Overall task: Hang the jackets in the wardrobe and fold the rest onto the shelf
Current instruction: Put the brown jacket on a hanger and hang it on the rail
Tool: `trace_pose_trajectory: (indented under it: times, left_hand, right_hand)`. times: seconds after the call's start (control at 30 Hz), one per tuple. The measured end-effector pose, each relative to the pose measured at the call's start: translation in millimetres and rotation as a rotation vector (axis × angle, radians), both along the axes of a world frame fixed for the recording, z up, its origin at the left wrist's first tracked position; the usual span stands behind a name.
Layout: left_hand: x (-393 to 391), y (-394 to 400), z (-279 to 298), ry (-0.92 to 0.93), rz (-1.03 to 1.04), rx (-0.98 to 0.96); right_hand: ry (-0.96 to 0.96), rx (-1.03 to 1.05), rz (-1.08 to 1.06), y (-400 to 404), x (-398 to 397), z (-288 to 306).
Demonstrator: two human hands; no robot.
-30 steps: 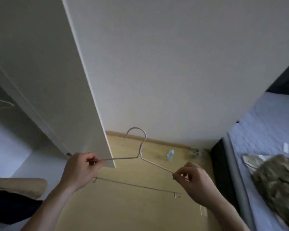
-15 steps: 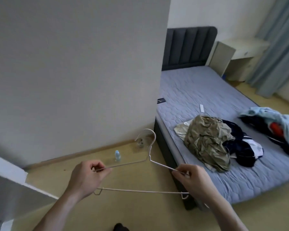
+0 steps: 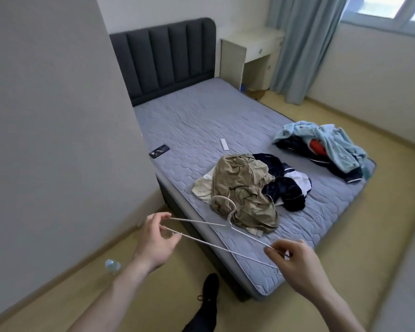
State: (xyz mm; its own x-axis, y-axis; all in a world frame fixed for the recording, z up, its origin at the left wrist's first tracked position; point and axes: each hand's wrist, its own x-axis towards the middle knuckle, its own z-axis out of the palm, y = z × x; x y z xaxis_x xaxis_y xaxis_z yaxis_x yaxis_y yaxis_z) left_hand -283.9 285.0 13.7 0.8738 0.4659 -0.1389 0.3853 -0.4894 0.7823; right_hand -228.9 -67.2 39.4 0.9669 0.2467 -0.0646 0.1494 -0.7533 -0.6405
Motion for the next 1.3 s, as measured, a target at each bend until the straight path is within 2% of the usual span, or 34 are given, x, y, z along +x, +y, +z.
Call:
trace_pose_trajectory:
  times: [0.2,0.37,0.53,0.67,0.9,1.07,1.13,1.3]
  left_hand:
    - [158,-9,-53,0.211,-0.177,-0.048]
    - [277,-29,-126,0.455,-0.384,-0.014]
    - [355,-58,-215,0.692,-0.487,0.035]
    - [399,-75,-289,0.785,-0.512,0.11]
    - [460,-100,-407,0.812,-0.415,-0.034]
    - [485,-104,-462,0.84,-0.298,-0.127]
    - [491,-107,-464,0.818,-0.212,-0.228]
    - [475,-107,-408,0.522,0.043,-0.327]
  right_hand:
    - [0.101,0.057,-0.205,-13,104,-33]
    - [0.177,0.108,-0.36,-16,178,-68]
    - [0.247,0.167,-0.607,-28,220,-123]
    - [0.316,0.19,-0.761,-42,244,-183]
    - [0.368,0.237,-0.888,-48,268,-284]
    - [0.384,0.281,-0.904,-40,268,-333]
    - [0.401,0.308,-0.927,-35,267,-341]
    - [0.437,0.348,-1.029,-25,260,-329]
